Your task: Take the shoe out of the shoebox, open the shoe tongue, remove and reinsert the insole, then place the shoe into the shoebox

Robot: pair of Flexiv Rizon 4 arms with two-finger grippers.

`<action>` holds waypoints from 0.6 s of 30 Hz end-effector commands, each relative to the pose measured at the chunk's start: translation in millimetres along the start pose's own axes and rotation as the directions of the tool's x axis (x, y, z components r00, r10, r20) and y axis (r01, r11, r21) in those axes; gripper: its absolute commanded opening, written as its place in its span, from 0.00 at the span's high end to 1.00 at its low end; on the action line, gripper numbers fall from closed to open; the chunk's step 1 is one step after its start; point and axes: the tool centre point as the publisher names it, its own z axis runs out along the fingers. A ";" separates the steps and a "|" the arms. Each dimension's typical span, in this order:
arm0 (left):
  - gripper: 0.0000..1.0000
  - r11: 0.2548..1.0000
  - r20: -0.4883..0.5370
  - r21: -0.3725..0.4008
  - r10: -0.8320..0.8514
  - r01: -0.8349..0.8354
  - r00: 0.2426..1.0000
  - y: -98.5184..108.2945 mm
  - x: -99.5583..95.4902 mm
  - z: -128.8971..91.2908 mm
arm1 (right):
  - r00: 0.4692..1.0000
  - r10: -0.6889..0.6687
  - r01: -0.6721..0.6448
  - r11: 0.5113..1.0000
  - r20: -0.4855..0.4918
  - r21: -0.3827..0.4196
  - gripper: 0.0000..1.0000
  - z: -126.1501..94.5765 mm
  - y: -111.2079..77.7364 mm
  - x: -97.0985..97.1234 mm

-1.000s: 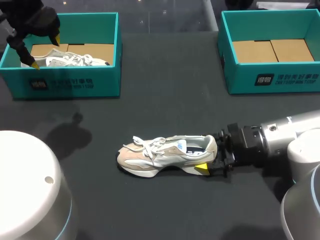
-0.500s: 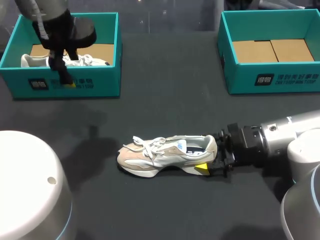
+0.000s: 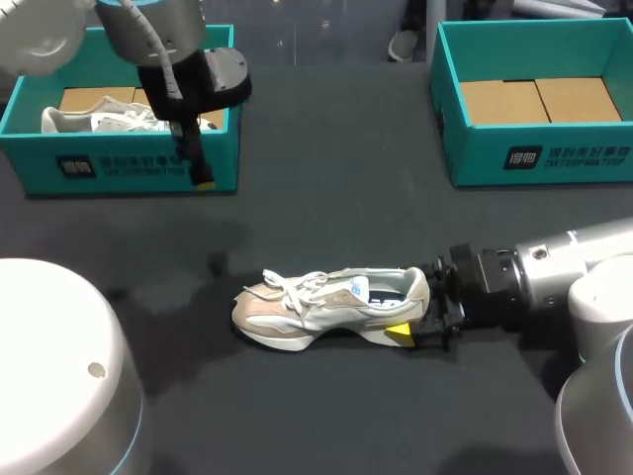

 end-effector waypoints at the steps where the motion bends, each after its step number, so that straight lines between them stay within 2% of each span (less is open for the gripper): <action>1: 0.00 0.998 0.015 -0.049 0.030 -0.029 0.999 -13.6 7.1 1.9 | 1.000 0.001 -0.001 1.000 0.001 0.005 1.00 1.1 -0.4 0.5; 15: 0.00 0.998 0.015 -0.049 0.030 -0.029 0.999 -13.6 7.1 1.9 | 1.000 0.001 -0.001 1.000 0.001 0.005 1.00 1.1 -0.4 0.5; 18: 0.00 0.995 0.077 -0.077 -0.052 0.058 0.996 -17.7 28.5 -2.5 | 1.000 0.001 -0.001 1.000 0.001 0.005 1.00 1.1 -0.4 0.5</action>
